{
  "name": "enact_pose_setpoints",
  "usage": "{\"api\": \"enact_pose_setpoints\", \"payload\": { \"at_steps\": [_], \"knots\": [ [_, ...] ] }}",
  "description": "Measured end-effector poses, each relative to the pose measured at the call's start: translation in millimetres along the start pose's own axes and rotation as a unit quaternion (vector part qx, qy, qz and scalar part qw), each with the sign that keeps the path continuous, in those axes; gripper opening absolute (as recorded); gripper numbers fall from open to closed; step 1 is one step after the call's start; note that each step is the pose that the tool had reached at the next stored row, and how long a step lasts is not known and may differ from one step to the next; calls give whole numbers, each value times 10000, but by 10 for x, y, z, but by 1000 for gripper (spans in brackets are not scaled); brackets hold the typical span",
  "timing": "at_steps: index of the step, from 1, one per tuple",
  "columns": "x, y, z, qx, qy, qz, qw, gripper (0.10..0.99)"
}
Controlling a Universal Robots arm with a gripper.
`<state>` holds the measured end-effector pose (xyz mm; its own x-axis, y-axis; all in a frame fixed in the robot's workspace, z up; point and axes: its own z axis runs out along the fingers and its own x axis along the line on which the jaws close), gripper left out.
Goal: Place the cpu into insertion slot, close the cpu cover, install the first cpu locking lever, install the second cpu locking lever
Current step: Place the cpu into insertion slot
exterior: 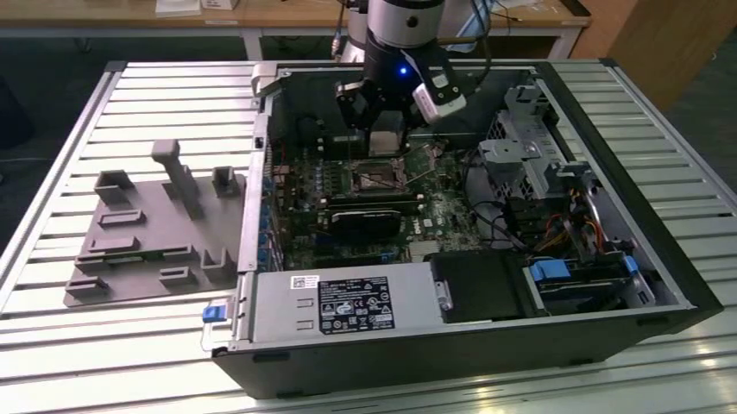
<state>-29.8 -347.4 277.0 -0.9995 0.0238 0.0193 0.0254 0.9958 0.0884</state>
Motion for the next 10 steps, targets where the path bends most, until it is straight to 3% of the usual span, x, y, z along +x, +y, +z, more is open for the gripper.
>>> {"api": "enact_pose_setpoints", "payload": {
  "at_steps": [3,7,10],
  "knots": [
    [-1,12,44,-1,0,-2,10000,537],
    [-1,12,45,0,0,-2,10000,537],
    [-1,11,51,-4,-16,186,9998,537]
  ]
}}
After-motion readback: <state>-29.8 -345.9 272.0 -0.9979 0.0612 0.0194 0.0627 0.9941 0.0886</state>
